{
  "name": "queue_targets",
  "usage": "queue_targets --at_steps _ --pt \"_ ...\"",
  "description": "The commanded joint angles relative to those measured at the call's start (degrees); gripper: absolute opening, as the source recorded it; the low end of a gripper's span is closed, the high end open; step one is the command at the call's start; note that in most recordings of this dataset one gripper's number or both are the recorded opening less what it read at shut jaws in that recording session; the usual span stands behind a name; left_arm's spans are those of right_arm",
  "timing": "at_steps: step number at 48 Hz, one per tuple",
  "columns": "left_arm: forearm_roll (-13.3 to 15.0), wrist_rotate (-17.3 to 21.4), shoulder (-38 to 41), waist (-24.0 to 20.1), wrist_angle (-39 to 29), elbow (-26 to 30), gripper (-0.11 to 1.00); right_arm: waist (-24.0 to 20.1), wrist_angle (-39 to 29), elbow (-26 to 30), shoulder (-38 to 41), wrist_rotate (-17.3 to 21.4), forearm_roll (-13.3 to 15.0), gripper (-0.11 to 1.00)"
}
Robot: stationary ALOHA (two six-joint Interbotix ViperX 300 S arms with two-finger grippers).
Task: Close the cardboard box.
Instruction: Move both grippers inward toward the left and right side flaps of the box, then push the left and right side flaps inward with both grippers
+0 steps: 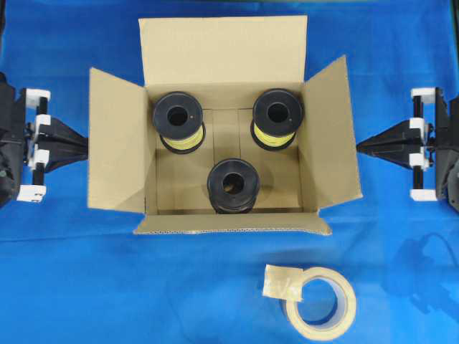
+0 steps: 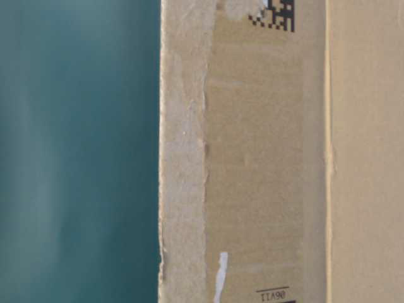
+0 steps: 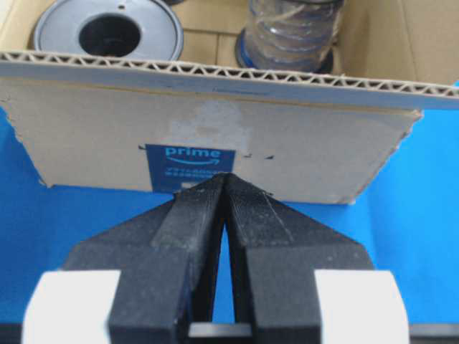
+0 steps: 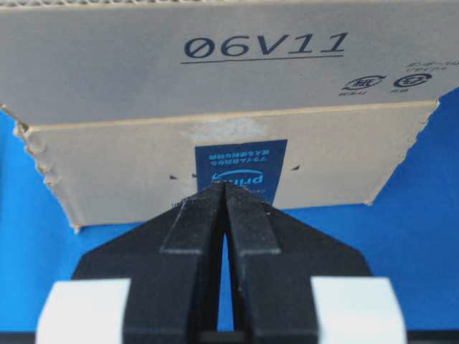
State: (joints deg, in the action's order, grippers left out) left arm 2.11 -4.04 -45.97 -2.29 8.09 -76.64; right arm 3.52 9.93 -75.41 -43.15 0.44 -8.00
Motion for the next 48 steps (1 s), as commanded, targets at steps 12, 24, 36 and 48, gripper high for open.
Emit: queue_targets --at_steps 12,24,36,48 --pt "0.18 0.53 4.83 0.09 10.72 2.29 0.00 0.09 7.47 1.76 4.92 0.00 -0.26 0.00" --pt "0.09 0.88 13.27 0.09 12.74 7.47 0.00 0.09 10.46 6.59 12.57 -0.35 0.09 0.00" --pt "0.09 1.41 21.88 0.00 13.54 13.80 0.00 0.09 12.48 11.87 17.93 -0.70 0.26 0.00" --pt "0.09 1.58 27.33 -1.23 14.33 18.54 0.00 0.09 14.77 16.26 23.91 -0.70 0.26 0.00"
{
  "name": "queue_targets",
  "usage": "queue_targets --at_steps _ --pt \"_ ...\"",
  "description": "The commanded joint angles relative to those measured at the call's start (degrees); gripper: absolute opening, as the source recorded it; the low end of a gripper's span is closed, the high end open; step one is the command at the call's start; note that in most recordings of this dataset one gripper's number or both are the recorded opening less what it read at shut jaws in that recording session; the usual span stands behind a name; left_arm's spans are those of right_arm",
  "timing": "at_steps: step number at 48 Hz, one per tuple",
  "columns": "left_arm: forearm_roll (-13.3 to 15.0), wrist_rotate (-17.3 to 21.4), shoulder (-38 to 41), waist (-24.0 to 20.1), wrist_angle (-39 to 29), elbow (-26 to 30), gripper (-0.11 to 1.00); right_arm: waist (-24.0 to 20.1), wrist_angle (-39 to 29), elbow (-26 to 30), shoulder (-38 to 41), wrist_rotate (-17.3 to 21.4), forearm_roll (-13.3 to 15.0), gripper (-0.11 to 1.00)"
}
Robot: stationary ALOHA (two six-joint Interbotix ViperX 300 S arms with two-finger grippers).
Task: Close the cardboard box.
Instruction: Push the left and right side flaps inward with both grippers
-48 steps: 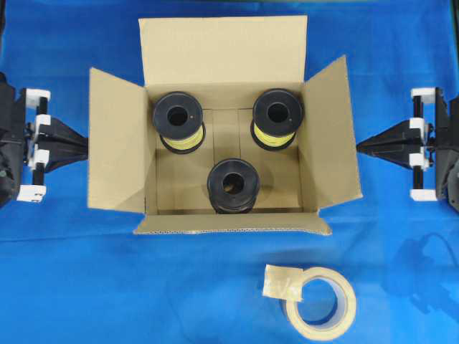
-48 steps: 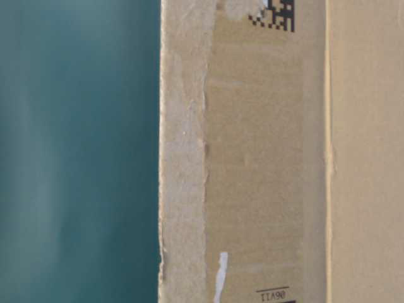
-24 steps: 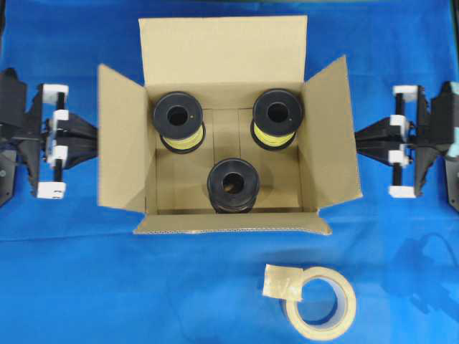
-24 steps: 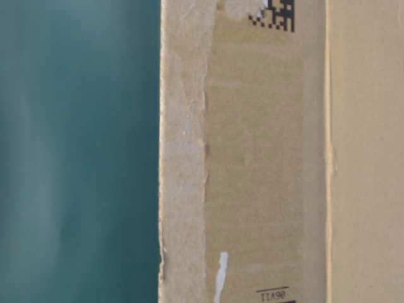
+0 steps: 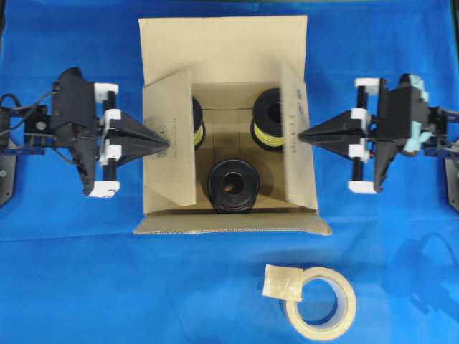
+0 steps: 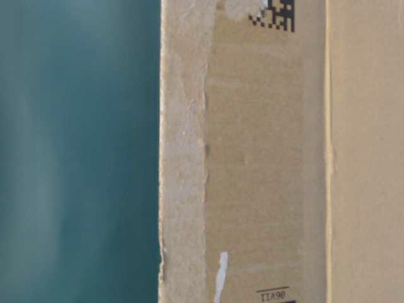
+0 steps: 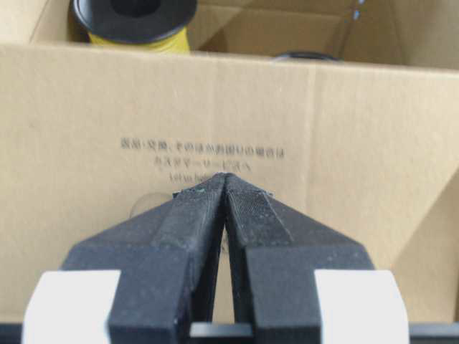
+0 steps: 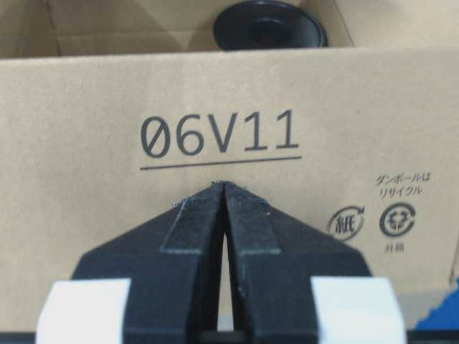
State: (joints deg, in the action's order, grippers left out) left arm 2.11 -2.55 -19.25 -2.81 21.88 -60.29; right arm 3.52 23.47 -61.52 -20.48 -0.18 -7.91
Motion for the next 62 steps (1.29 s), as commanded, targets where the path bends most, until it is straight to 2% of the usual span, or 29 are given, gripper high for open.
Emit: queue_targets --at_steps 1,15,30,50,62 --pt "0.09 0.09 0.88 -0.88 0.44 2.46 0.00 0.09 1.32 2.81 1.67 -0.09 0.18 0.00" --pt "0.09 0.00 4.04 -1.67 0.44 5.19 0.00 0.09 1.32 7.03 7.12 -0.09 0.09 0.00" --pt "0.09 -0.62 10.55 -1.67 0.70 6.15 0.00 0.09 1.58 8.17 12.39 0.44 -0.62 0.00" --pt "0.09 -0.18 14.33 -1.93 1.58 9.76 0.00 0.09 1.67 8.17 13.18 0.44 -0.79 0.00" --pt "0.00 1.32 16.96 -5.01 2.72 14.85 0.00 0.09 1.67 8.17 13.18 0.44 -0.88 0.00"
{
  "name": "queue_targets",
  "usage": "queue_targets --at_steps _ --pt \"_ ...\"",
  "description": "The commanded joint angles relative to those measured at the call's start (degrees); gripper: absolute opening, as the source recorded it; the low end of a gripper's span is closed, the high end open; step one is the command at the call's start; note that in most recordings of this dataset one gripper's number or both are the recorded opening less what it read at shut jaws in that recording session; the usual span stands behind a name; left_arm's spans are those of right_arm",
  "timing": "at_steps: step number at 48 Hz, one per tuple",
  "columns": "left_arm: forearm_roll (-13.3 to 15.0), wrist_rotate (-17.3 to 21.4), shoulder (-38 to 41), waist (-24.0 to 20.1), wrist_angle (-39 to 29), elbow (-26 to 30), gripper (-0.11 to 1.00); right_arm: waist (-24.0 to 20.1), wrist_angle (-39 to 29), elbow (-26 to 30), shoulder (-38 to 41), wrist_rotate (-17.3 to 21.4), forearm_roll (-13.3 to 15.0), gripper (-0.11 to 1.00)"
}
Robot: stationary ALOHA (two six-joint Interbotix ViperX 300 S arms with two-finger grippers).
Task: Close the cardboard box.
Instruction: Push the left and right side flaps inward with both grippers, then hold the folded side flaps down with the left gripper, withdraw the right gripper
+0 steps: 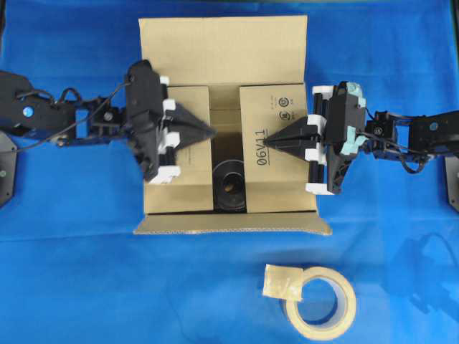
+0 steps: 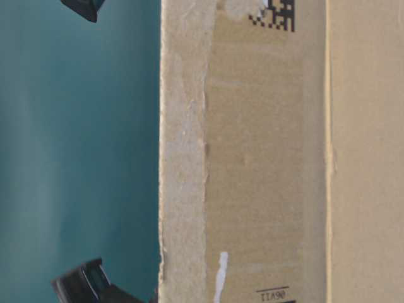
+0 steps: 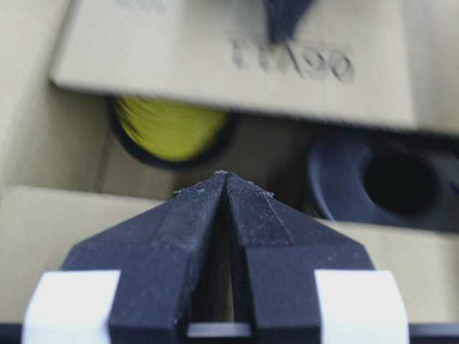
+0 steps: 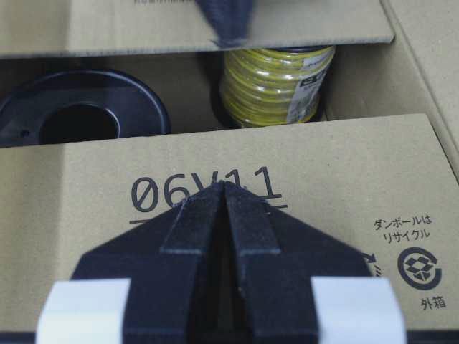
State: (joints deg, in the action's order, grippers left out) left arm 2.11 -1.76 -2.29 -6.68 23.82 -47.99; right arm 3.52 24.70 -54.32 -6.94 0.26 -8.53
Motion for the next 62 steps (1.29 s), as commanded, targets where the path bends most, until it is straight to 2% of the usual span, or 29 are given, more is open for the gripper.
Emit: queue_targets --at_steps 1,10,27,47,62 --pt "0.00 0.88 0.26 -1.41 0.88 2.99 0.00 0.00 0.44 0.97 -0.35 0.00 -0.26 0.00" --pt "0.00 4.48 2.64 -3.60 0.88 7.73 0.00 -0.18 0.44 1.05 -0.35 0.09 -0.26 0.00" --pt "-0.09 7.21 6.59 -6.86 1.05 13.18 0.00 -0.44 0.44 0.97 -0.35 0.09 -0.26 0.00" --pt "0.00 8.53 9.67 -8.88 2.11 11.78 0.00 -0.53 0.79 1.05 -0.35 0.09 -0.18 0.00" --pt "0.00 8.44 10.90 -7.82 3.52 11.25 0.00 -0.53 0.79 0.97 -0.35 0.09 -0.26 0.00"
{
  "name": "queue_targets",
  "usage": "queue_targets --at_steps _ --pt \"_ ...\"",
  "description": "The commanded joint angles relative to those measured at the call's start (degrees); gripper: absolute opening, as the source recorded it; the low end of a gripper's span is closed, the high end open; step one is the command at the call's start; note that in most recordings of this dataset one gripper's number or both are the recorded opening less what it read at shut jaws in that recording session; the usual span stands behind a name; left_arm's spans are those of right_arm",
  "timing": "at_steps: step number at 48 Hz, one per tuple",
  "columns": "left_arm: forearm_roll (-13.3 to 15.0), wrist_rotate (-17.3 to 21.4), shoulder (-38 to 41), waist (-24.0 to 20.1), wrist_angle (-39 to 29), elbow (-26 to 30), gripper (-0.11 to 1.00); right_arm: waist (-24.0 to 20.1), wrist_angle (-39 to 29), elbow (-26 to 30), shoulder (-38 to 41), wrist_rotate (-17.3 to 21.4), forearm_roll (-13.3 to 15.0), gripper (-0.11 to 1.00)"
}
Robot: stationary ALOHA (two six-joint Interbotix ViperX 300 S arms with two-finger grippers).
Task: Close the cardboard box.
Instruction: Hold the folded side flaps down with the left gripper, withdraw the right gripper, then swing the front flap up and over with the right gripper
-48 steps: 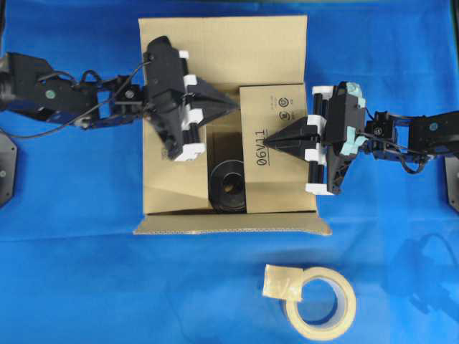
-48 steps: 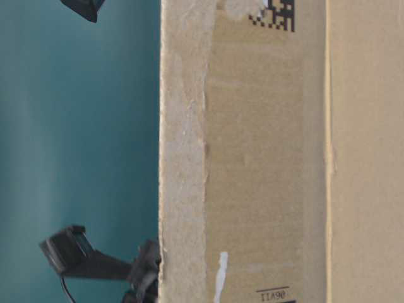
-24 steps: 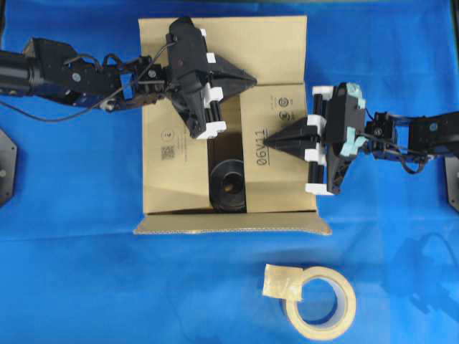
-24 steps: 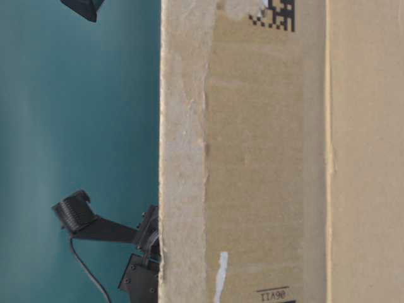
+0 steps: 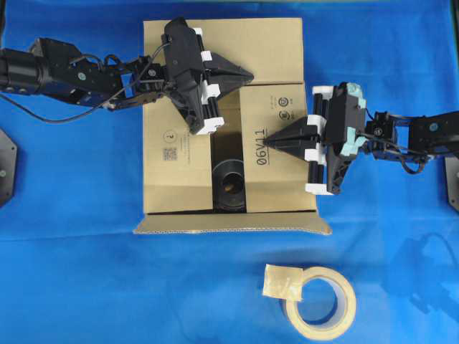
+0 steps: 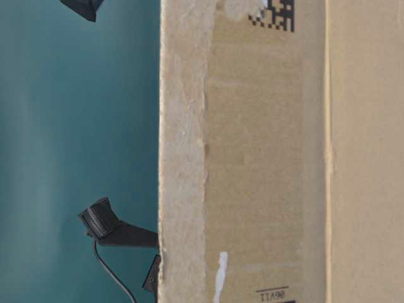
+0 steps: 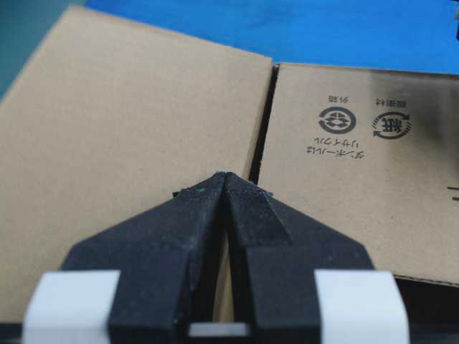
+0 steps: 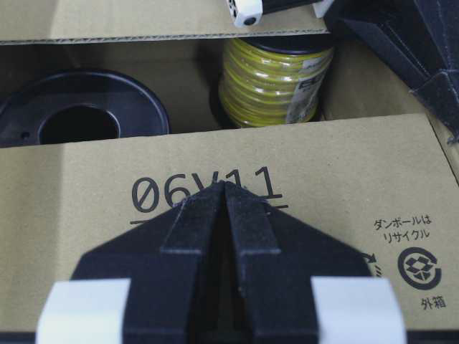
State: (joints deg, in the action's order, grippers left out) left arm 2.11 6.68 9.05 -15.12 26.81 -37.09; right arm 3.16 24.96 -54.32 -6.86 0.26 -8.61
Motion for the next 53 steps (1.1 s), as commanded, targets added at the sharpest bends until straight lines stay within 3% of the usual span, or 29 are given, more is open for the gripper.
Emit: queue_targets --at_steps 1,26,37,46,53 --pt "0.00 0.00 -0.44 0.79 0.62 0.35 0.00 -0.18 0.53 0.97 -0.44 0.09 -0.18 0.00" --pt "-0.09 -0.18 0.88 1.14 0.97 0.26 0.00 -0.35 0.00 1.14 -1.23 0.18 -0.18 0.00" --pt "0.00 -0.09 0.88 1.14 0.62 0.18 0.00 -1.67 -6.42 2.29 -11.07 0.09 -0.18 0.00" --pt "0.00 -0.18 0.79 1.14 0.26 0.18 0.00 -5.80 -9.32 1.93 -20.13 0.09 -0.18 0.00" --pt "0.00 -0.18 0.79 1.14 -0.18 0.18 0.00 -12.04 -9.32 1.05 -25.22 0.00 -0.09 0.00"
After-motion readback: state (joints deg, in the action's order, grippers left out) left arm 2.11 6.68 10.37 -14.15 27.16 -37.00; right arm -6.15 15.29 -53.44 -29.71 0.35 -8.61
